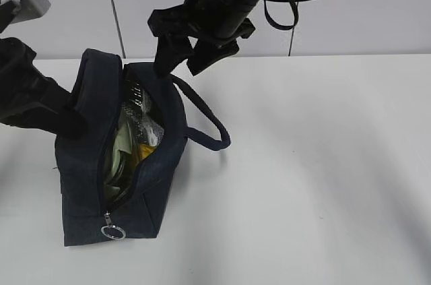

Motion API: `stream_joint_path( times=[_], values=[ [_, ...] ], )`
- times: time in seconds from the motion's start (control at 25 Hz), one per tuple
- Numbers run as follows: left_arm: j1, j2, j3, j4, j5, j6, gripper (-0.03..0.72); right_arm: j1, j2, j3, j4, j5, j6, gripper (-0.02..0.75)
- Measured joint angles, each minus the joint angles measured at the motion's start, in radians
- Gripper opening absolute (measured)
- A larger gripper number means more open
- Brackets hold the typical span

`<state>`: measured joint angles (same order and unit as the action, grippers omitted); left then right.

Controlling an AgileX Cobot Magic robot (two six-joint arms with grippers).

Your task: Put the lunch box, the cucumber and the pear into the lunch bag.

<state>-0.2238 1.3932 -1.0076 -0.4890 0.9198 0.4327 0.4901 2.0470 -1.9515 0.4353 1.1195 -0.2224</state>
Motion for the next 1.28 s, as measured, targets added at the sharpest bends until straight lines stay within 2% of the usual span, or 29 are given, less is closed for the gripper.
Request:
stream_joint_path(
  times=[0.16,0.44,0.56,0.76,0.8,0.92,1.28],
  values=[
    [0.000,0.000,0.000,0.000,0.001,0.000,0.017,-0.002,0.021,0.000,-0.020,0.025,0.009,0.485],
    [0.000,0.000,0.000,0.000,0.001,0.000,0.017,-0.002,0.080,0.000,0.023,0.040,0.009,0.482],
    [0.000,0.000,0.000,0.000,0.001,0.000,0.017,-0.002,0.082,0.000,0.033,0.038,0.009,0.407],
    [0.000,0.000,0.000,0.000,0.001,0.000,0.017,0.000,0.099,0.000,0.033,0.038,0.003,0.080],
    [0.000,0.000,0.000,0.000,0.001,0.000,0.017,0.000,0.100,0.000,0.033,0.040,0.003,0.041],
    [0.000,0.000,0.000,0.000,0.001,0.000,0.017,0.000,0.100,0.000,0.018,0.051,0.005,0.014],
    [0.000,0.032,-0.050,0.000,0.011,-0.002,0.017,-0.002,0.073,0.000,-0.041,0.072,0.017,0.012]
  ],
)
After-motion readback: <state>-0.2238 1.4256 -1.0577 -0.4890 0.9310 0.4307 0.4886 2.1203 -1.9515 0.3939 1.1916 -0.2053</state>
